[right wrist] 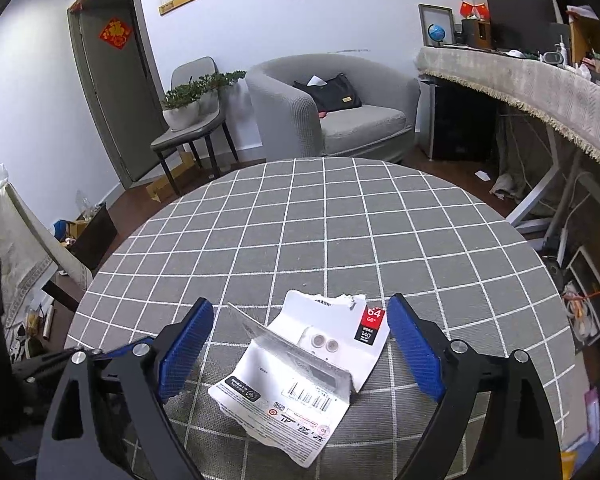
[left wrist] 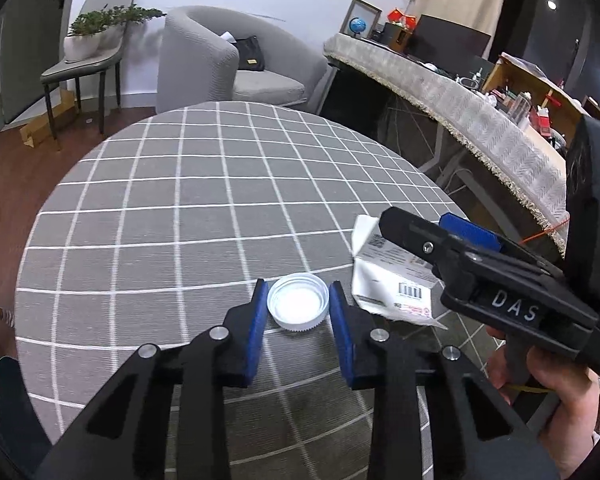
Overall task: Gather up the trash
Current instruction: 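Grasp the white bottle cap with the left tool while the right grasps the white card packaging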
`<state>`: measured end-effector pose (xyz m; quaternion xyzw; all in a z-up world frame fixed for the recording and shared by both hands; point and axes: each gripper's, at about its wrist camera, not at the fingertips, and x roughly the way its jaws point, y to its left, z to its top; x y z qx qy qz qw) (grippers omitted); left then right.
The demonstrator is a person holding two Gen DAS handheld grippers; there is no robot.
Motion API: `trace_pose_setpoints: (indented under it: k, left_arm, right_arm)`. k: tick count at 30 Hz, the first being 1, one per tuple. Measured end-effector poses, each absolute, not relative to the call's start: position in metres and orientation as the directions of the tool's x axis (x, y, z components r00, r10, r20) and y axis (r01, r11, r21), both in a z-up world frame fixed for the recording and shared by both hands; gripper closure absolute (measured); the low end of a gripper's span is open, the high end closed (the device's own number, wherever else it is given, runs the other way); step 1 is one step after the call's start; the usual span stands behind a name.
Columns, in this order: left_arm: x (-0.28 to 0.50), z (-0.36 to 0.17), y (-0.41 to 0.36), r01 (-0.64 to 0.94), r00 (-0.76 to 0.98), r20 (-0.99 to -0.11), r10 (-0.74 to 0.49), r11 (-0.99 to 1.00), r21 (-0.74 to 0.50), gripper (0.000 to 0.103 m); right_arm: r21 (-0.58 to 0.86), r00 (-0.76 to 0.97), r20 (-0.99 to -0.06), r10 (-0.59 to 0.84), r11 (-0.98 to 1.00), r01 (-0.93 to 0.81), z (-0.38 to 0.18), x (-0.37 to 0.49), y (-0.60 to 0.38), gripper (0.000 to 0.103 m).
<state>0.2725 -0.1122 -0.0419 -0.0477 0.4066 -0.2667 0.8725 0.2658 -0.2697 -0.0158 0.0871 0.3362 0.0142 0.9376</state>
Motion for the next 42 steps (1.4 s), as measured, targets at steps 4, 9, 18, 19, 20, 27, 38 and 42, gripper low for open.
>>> trace_pose_setpoints:
  k: [4, 9, 18, 19, 20, 27, 38, 42]
  left_arm:
    - [0.271, -0.041, -0.104, 0.423, 0.534, -0.687, -0.492, 0.86, -0.286, 0.07]
    - [0.271, -0.04, -0.089, 0.41, 0.54, -0.69, -0.481, 0.867, -0.283, 0.07]
    - [0.269, -0.035, -0.06, 0.386, 0.559, -0.685, -0.466, 0.878, -0.282, 0.07]
    - [0.269, -0.035, -0.055, 0.383, 0.562, -0.685, -0.464, 0.88, -0.282, 0.07]
    - [0.268, -0.034, -0.052, 0.38, 0.564, -0.685, -0.461, 0.881, -0.281, 0.07]
    - [0.266, -0.031, -0.026, 0.351, 0.584, -0.68, -0.444, 0.893, -0.282, 0.07]
    - [0.26, -0.026, 0.018, 0.292, 0.619, -0.675, -0.401, 0.916, -0.276, 0.07]
    - [0.257, -0.027, 0.032, 0.275, 0.626, -0.679, -0.383, 0.923, -0.268, 0.07]
  right_arm:
    - [0.155, 0.769, -0.635, 0.072, 0.987, 0.035, -0.015, 0.267, -0.262, 0.013]
    - [0.1, 0.735, -0.678, 0.013, 0.992, 0.075, -0.024, 0.274, -0.253, 0.012]
    - [0.084, 0.701, -0.712, -0.034, 0.987, 0.134, -0.033, 0.286, -0.258, 0.012]
    - [0.09, 0.7, -0.713, -0.034, 0.986, 0.14, -0.033, 0.287, -0.26, 0.012]
    - [0.092, 0.7, -0.713, -0.038, 0.985, 0.148, -0.034, 0.288, -0.261, 0.012]
    - [0.105, 0.693, -0.721, -0.01, 0.987, 0.124, -0.035, 0.295, -0.259, 0.035]
    - [0.11, 0.724, -0.687, 0.058, 0.994, 0.025, -0.024, 0.297, -0.214, 0.035]
    - [0.116, 0.729, -0.679, 0.083, 0.993, -0.005, -0.021, 0.298, -0.198, 0.035]
